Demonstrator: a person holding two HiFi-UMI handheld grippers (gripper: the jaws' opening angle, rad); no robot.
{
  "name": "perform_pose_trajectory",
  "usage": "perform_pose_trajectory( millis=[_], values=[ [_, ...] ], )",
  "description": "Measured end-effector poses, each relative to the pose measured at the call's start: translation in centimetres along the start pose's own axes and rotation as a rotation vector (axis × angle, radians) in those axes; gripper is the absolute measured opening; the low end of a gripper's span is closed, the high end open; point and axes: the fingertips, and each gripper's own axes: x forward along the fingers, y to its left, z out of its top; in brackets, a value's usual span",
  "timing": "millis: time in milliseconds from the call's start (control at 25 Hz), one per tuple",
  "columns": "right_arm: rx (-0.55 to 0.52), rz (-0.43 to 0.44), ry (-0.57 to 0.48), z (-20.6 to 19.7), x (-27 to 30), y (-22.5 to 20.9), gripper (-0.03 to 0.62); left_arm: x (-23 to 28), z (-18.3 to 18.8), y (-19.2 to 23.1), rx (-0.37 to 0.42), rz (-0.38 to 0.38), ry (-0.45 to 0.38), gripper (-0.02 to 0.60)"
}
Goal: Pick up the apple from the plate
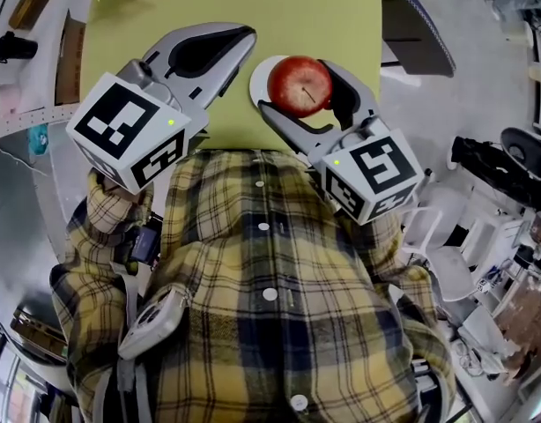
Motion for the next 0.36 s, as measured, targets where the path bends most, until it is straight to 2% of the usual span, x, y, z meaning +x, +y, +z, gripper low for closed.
perform_pose_trajectory(
  millis=[360],
  values=[
    [0.011,-0.016,-0.008,-0.9,0.7,-0.7,0.409,0.5,-1.2,0.6,0.001,-0.01,0.0,0.008]
  ],
)
